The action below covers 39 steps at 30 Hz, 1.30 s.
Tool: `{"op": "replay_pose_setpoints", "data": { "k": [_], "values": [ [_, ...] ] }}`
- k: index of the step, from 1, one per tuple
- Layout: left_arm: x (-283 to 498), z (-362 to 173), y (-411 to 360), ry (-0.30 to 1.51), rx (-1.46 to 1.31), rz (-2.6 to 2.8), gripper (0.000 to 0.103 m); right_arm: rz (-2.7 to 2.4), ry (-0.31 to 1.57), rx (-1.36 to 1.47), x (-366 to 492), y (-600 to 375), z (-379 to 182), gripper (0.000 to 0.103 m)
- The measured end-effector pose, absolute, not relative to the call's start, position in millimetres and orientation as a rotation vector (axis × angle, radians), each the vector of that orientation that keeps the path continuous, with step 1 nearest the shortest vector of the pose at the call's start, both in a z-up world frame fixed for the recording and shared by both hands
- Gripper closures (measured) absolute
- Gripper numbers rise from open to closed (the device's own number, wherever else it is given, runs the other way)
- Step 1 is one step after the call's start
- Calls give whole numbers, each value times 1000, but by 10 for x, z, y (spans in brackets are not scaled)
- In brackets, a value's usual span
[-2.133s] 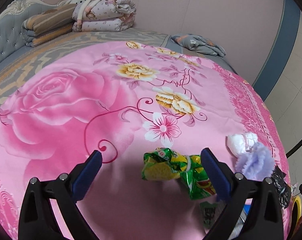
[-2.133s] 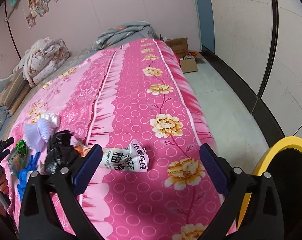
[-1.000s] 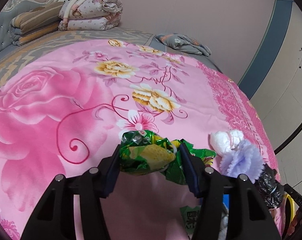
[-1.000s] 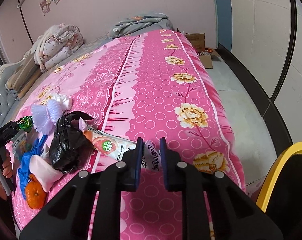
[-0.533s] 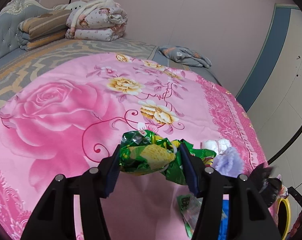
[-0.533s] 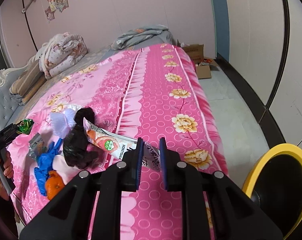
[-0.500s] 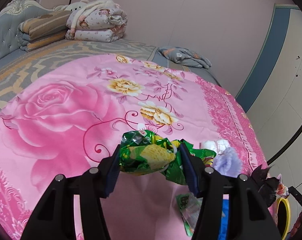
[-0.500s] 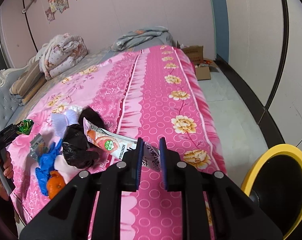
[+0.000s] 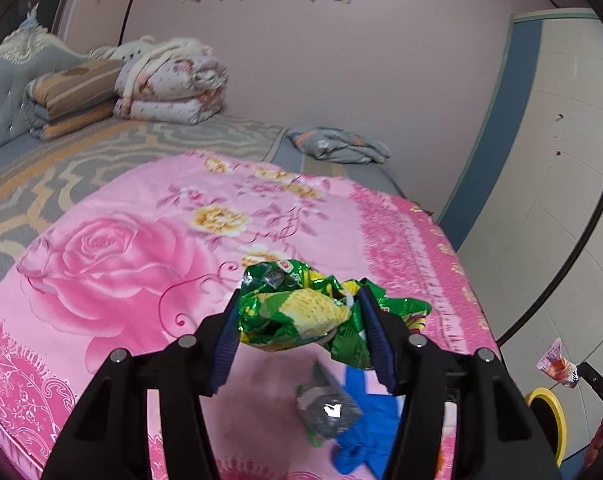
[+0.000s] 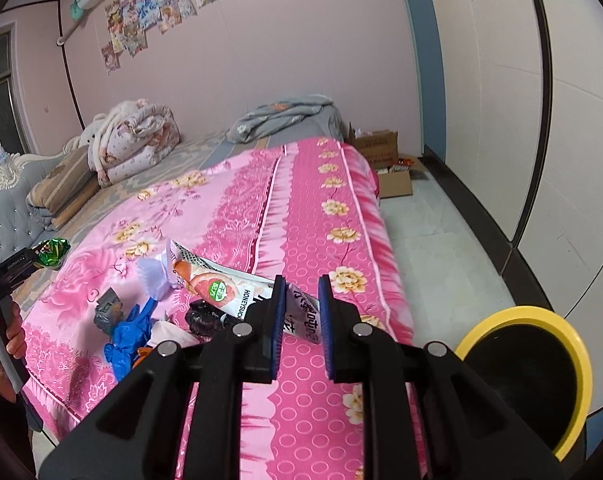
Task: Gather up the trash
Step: 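Carry both wrappers to the yellow bin and open both tools over it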
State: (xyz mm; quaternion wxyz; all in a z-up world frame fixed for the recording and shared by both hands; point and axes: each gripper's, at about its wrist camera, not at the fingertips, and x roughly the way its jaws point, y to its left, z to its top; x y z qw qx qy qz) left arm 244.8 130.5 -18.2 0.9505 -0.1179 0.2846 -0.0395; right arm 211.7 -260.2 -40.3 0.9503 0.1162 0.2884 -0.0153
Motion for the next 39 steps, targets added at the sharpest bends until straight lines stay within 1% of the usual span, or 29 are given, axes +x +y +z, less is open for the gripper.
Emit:
{"op": "replay_pose_setpoints", "data": {
  "k": [19,28,39],
  "values": [
    [1870,735,182,437,-134,-286,50,-81,402,264,1288,-2994,386,88],
    [1758,999,-486,394,-94,-417,50,-177,320,287,932,-3455,680,88],
    [1698,1159,-1265,372,-68,-565,50,-300,278,286,621,-3941,777,88]
  ]
}}
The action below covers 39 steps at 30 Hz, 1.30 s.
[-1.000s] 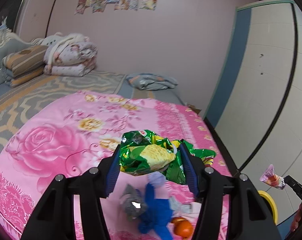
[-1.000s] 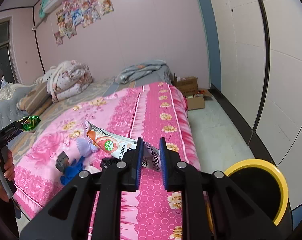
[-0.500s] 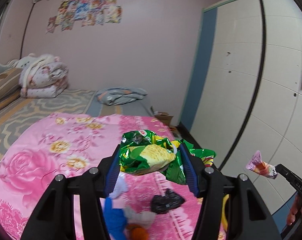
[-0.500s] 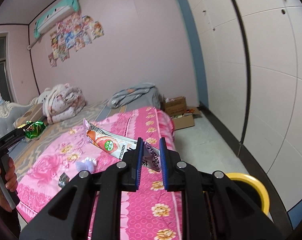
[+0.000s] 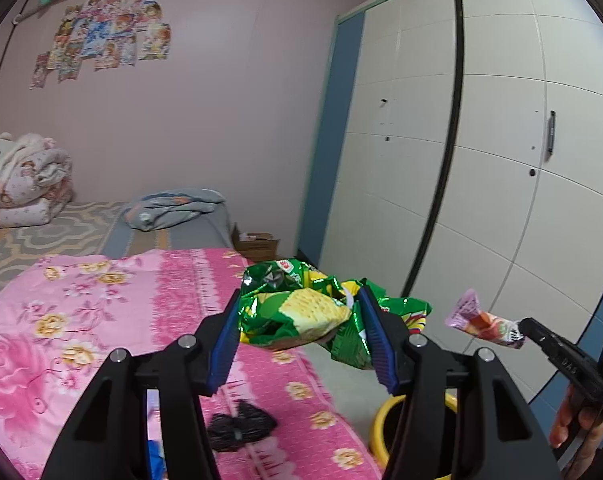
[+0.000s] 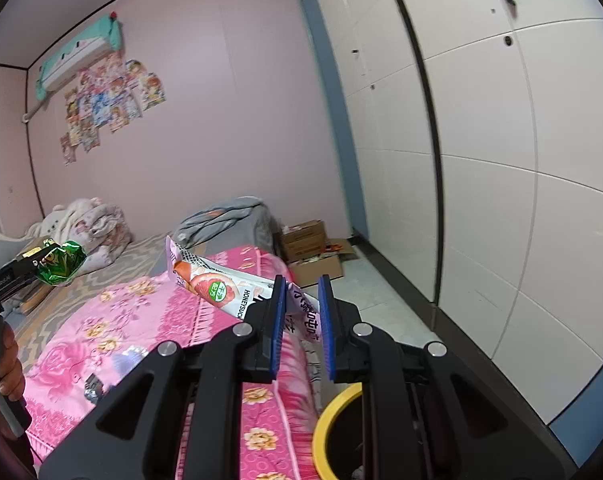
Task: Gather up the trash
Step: 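Carry both wrappers to the yellow bin and open both tools over it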
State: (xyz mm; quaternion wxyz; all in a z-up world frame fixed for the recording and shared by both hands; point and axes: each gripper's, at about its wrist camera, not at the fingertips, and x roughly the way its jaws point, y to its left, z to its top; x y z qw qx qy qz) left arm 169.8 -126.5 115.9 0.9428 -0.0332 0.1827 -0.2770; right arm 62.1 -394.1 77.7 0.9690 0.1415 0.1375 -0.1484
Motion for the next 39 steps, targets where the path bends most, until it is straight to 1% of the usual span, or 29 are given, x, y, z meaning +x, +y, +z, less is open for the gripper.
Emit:
{"op": "replay_pose_setpoints", "data": {
  "k": [8,12,15,21,28,39],
  "values": [
    [1681,1211,-1718,377,-50,-639,50,-383,237,285,464,-4134,853,88],
    [1704,1090,-1916,400,-44,-663,50,-435,229,272,438,-4169,820,88],
    [1718,898,-2083,437,-32,-686,50,-485,236,273,413,-4236,701,88],
    [1805,395,-2494,532,12,-724,50,-616,266,265,384,-4461,292,88],
    [1871,-166,-2970,631,72,-751,50,-706,348,312,412,-4754,-260,88],
    [1873,-880,-3561,761,142,-789,50,-742,453,377,569,-5058,-898,88]
  ]
}}
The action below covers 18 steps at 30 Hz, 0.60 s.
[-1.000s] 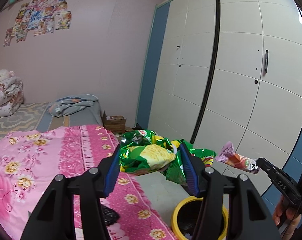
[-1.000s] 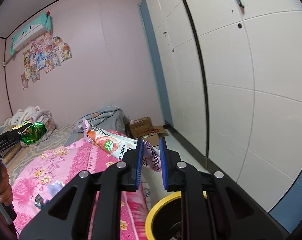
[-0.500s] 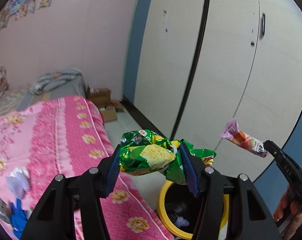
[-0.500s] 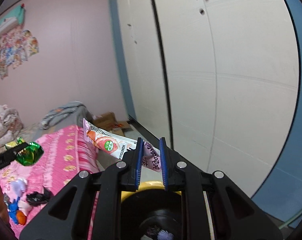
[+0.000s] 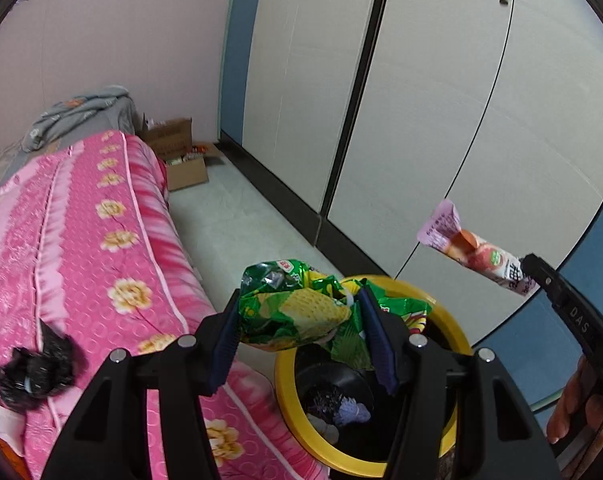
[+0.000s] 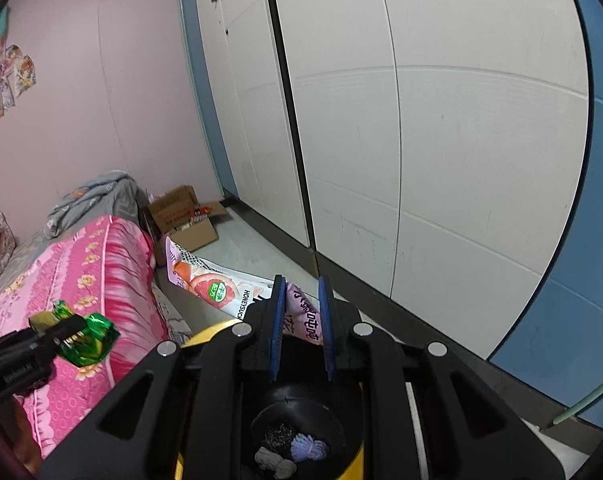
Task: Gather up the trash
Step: 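Carry both wrappers to the yellow bin and open both tools over it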
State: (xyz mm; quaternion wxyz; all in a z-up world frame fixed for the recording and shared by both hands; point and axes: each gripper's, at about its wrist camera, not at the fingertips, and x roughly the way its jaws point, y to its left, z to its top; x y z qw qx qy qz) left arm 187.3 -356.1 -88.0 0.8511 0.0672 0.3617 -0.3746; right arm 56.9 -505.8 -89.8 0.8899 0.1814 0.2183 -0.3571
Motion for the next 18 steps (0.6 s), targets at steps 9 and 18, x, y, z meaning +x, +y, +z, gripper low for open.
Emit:
{"op": "replay_pose_setpoints", "data": {
  "k": [9,18],
  "values": [
    [1850,-1250,-3774,838,182,-811,49,-749,534,424,726,-5186,-1275,88],
    [1742,-1247,-3843,830,195,-845,48,-766,535,435,777,-5174,-1325,87]
  ]
}}
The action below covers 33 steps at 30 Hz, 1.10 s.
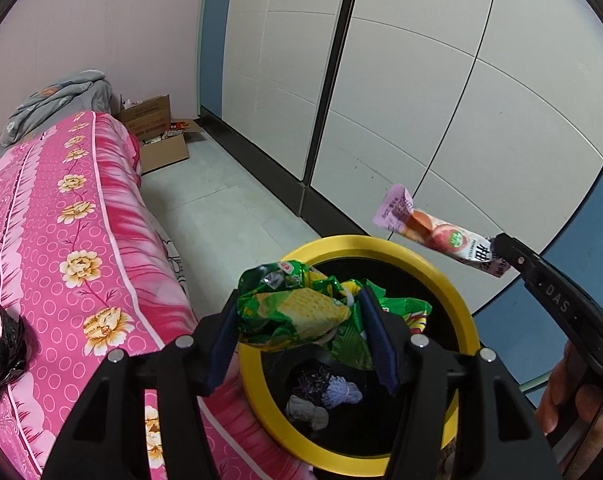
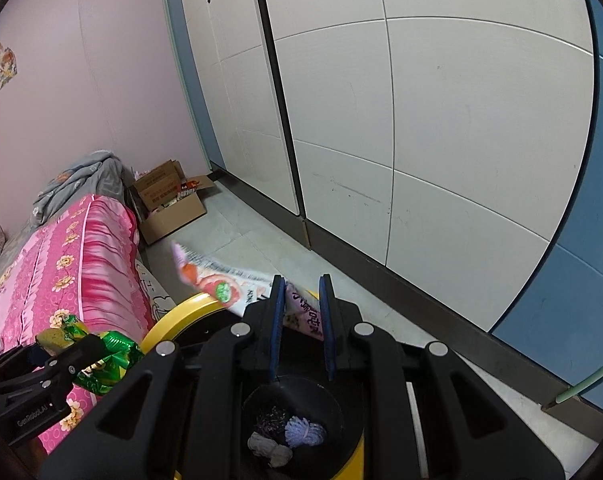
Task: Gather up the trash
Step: 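Carry both wrappers to the yellow bin and open both tools over it, then move both tools back over the bed toward the black bags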
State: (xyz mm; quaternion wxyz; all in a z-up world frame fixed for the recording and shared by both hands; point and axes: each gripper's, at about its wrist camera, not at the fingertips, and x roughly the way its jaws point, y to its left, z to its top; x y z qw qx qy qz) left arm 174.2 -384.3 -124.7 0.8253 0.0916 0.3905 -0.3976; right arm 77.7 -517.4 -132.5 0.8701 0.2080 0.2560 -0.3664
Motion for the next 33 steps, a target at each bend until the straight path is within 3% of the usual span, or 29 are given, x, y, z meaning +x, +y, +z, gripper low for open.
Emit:
{"op": "replay_pose_setpoints", "data": {
  "k": [5,7,9,15,29,33],
  "values": [
    [1725,-1207,-3820,827,183,-857,43,-777,530,442,763,-5166,-1318,87],
    [1720,-1204,-3806,834,176,-857,40,-784,531,445,753,-5162,-1315,80],
    [1719,-1192,-3787,838,161,-853,34,-786,524,454,715,-5161,-1300,66],
    [1731,-1081,-3663,806,125,-829,18,-794,502,464,624,-5136,-1218,66],
    [1825,-654,-2927,701,100,-679,13,-722,434,438,501,-4829,-773,52],
    [1882,-541,-2624,673,94,-625,13,-671,421,404,561,-4639,-620,44]
  ]
}}
